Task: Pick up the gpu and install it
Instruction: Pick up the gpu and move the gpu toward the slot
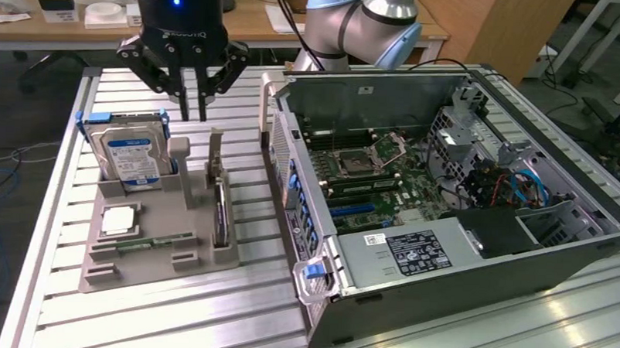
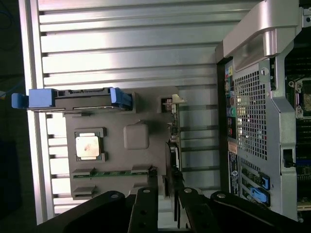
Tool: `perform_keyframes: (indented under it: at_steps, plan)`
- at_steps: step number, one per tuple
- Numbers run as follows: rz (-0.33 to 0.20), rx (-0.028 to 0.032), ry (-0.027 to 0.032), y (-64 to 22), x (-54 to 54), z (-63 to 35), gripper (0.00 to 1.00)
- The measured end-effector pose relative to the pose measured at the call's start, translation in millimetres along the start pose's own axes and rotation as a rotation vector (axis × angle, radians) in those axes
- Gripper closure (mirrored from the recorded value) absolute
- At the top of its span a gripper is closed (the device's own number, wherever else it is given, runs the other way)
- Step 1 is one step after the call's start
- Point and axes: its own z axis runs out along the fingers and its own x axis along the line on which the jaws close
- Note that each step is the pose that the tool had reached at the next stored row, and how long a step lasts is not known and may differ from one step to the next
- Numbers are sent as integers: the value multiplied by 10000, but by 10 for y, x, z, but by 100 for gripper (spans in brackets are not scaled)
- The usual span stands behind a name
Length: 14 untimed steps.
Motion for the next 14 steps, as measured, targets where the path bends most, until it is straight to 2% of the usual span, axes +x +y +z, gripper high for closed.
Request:
perform_keyframes:
  at_steps: [1,2,4,5,8,11,12,14]
  plan:
    - [0,0,0,0,0,0,71]
    - [0,0,0,0,0,0,71]
    - [0,0,0,0,0,0,59]
    - [0,0,0,0,0,0,59]
    - [0,1,0,0,0,0,42]
    - [-25,24,0,-1,-1,18,42]
    - [-45,30,-1,-2,-4,30,35]
    - [-81,55,0,-10,-7,55,35]
